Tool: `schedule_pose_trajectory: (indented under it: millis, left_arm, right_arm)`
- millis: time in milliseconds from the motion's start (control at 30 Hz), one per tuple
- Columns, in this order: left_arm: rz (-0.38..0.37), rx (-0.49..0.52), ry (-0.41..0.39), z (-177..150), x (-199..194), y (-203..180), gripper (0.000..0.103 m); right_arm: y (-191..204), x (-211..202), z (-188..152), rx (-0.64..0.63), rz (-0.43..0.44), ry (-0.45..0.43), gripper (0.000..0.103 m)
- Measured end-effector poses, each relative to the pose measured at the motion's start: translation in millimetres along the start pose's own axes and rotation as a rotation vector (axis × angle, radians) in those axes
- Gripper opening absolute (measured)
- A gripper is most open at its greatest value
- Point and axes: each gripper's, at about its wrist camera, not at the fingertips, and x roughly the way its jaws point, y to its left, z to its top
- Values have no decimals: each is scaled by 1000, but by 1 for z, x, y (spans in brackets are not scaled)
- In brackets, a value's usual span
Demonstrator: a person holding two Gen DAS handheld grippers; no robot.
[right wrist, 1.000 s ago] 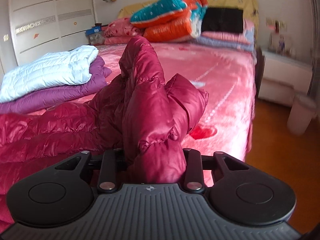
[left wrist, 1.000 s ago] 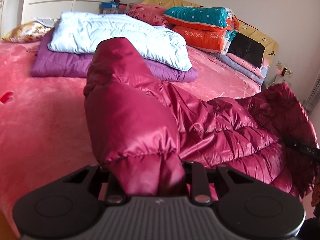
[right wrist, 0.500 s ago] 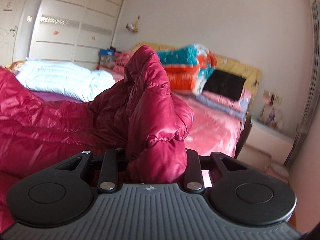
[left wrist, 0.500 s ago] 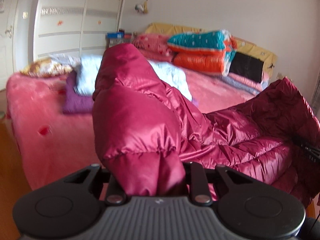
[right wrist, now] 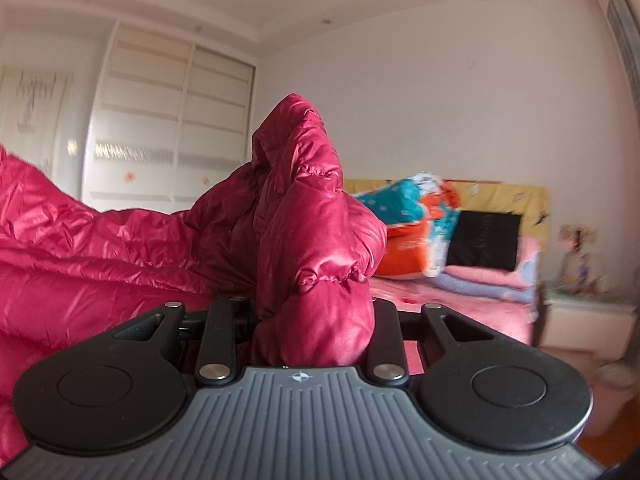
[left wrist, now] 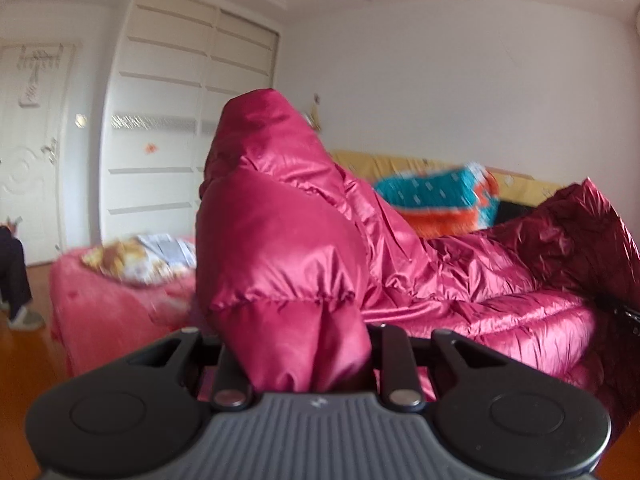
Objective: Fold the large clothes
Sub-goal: 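Lift the jacket with both grippers and carry it onto the quilt stack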
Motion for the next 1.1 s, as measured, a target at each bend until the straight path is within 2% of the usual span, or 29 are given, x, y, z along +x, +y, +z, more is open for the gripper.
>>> schedule_pose_trajectory:
  millis: [200, 367, 500, 667, 767, 933, 1033, 1100]
  left_arm:
    - [91, 14, -86, 34, 63, 17, 25]
    - [142, 48, -106, 47, 129, 31, 27]
    - [181, 78, -117, 55, 177, 44, 28]
    - [210, 82, -125, 60, 235, 56, 30]
    - [219, 81, -96, 59, 270, 61, 30]
    - [225, 57, 2, 37, 323, 72, 32]
    - [253, 61, 50, 23, 353, 78, 35]
    - [269, 67, 83, 14, 365, 82, 40]
  right_arm:
    - [5, 100, 27, 87, 77, -21, 35]
    - [34, 171, 32, 96, 91, -27, 35]
    - [42, 237, 36, 101, 96, -12, 35]
    - [66, 297, 32, 73, 69, -5, 36]
    - [80, 322, 25, 70, 56, 37, 36]
    - [85, 381, -10, 60, 21, 136, 38]
    - [83, 414, -35, 49, -22, 203, 46]
    - [81, 426, -52, 46, -56, 248, 57]
